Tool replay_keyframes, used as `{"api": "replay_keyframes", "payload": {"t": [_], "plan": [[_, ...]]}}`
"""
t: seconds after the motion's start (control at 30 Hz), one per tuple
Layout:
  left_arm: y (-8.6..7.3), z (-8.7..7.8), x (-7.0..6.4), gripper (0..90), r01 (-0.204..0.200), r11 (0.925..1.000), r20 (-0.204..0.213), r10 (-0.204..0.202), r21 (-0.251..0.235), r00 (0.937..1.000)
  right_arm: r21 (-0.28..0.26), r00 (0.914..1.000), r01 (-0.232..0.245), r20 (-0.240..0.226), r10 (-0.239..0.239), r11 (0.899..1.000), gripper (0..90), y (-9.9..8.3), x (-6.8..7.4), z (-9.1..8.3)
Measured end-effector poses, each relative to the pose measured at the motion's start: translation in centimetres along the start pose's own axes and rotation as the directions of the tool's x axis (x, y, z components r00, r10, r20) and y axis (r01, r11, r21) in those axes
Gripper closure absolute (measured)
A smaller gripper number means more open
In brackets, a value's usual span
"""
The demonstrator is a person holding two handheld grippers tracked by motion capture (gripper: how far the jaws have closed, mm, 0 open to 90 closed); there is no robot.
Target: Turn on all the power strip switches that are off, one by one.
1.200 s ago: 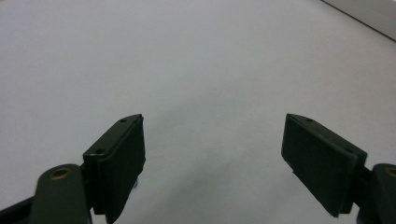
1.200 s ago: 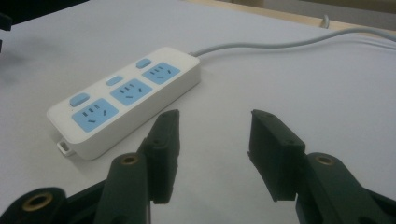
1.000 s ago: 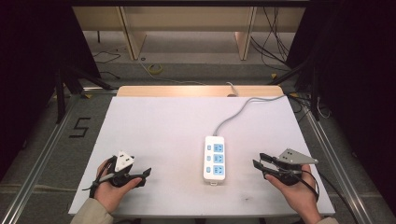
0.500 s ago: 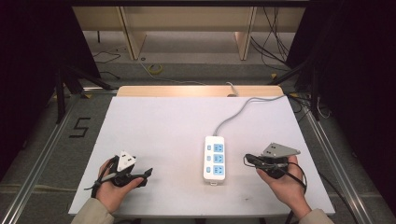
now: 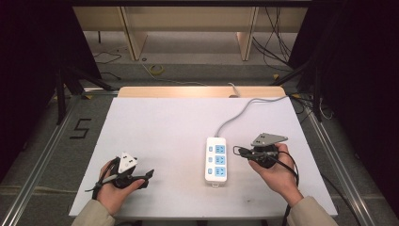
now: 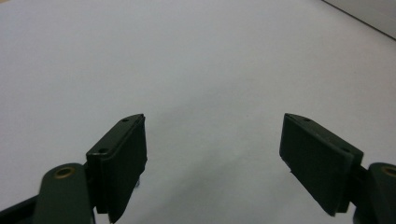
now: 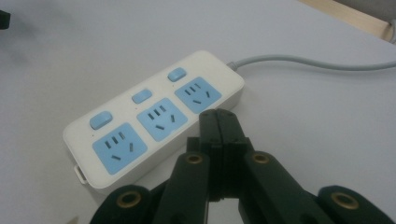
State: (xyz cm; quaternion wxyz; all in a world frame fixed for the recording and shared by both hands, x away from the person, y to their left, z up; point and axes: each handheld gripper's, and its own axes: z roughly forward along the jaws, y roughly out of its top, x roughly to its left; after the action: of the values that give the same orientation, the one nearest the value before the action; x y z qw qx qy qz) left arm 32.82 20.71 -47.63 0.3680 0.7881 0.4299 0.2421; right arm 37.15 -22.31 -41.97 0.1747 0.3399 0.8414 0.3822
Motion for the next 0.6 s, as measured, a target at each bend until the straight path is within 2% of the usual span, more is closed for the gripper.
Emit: {"api": "replay_keyframes", "payload": {"t": [0.6], "plan": [[0.0,0.0,-0.1,23.6,0.000,1.0000,0.007,0.000,0.006,1.0000,0.076,0.9991,0.023,-0.038,-0.020,0.997,90.0,2.8,0.2,2.7]]}}
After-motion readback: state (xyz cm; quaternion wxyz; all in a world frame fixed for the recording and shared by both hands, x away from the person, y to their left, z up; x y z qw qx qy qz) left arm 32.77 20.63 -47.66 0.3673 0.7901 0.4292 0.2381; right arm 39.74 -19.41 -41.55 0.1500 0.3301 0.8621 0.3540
